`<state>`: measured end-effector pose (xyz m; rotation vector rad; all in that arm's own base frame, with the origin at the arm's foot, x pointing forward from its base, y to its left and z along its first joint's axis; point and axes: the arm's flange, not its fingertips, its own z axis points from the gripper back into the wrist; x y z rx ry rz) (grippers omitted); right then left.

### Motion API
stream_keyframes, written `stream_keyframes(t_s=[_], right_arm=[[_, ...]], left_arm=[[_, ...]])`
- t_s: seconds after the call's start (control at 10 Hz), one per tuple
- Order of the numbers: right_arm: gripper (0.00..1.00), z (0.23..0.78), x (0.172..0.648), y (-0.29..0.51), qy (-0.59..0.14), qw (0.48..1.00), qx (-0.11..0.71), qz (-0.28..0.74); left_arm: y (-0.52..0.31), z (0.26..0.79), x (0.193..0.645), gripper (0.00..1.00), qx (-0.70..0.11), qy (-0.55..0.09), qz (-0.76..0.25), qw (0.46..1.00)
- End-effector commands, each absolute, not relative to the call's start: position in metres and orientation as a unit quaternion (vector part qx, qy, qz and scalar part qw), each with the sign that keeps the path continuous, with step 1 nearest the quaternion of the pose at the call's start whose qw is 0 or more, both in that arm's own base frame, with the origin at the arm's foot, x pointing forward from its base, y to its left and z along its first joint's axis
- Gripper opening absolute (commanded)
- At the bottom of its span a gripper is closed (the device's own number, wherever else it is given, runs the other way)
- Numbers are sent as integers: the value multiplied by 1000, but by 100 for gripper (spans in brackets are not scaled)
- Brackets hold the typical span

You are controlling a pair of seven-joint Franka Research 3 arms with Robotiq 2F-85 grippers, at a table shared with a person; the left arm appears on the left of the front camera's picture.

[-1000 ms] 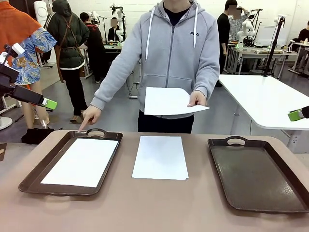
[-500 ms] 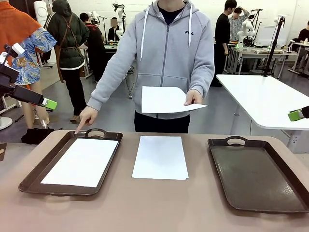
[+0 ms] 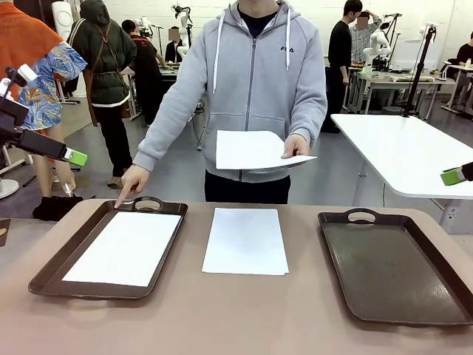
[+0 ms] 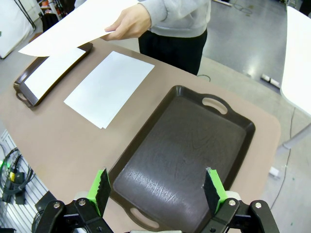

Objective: Sort the A4 documents.
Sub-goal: Receive the A4 Paper.

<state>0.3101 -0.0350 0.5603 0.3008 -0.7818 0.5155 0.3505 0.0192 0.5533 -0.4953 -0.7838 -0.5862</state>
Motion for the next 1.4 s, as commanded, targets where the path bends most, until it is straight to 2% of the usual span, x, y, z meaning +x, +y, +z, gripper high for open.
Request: stream_keyframes(t_s=[0.0,0.3,0.5,0.7,1.3], right_arm=[[100,559,311,-34,-375,880,151,250],[100,559,311,-34,-375,880,151,250],[100,559,311,-34,-375,880,151,250],[100,559,311,-34,-375,880,151,250],[100,559,311,-34,-375,880,151,250]], left_arm=[[14,570,352,100,-271,-398,-254,839],[-10,590,381,100,-302,-387,-191,850],[-30,583,416,100,-351,-332,-134,865],[-43,575,444,100,-386,-325,-91,858],[-39,567,467,100,-405,-314,-38,858]])
